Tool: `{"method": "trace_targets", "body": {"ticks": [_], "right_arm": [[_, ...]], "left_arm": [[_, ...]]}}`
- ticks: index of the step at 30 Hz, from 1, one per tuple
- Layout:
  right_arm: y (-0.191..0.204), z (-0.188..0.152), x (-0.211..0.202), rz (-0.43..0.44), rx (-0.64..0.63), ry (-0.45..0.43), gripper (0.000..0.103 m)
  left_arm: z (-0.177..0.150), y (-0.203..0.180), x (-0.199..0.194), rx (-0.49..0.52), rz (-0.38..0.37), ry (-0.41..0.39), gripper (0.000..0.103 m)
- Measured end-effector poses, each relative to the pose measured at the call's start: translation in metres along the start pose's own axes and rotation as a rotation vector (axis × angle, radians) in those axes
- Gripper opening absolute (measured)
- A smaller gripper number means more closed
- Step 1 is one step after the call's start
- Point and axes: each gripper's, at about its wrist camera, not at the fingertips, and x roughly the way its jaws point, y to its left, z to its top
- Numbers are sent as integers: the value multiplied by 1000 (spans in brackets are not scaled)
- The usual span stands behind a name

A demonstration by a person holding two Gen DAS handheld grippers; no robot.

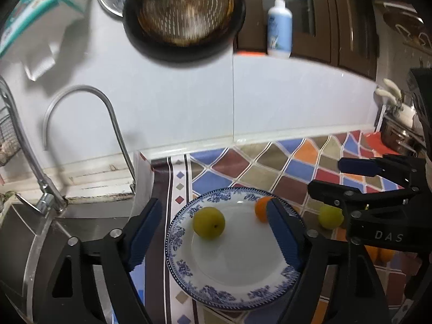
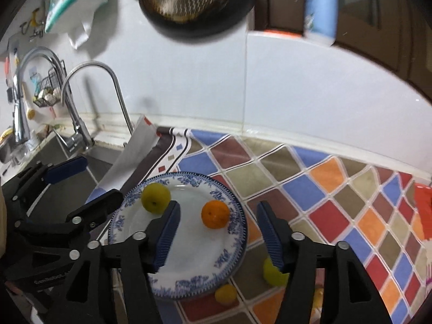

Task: Organize fruits
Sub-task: 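Lift both grippers off the plate and move them toward the loose fruit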

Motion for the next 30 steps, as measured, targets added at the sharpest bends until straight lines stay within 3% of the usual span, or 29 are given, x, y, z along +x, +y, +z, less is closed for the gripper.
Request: {"method": "trace_targets", "body": {"ticks": [8, 15, 30], "right_arm": [[-1, -22, -61, -101, 6, -109, 74], [-9, -46, -100, -180, 24, -160, 76], [-44, -89, -148, -198, -17, -207, 76]], "left_arm": [[-10, -20, -40, -4, -22, -62, 94], [-20, -42, -60, -1, -46, -76, 95], [-38, -107, -97, 13, 21, -142, 96]]}}
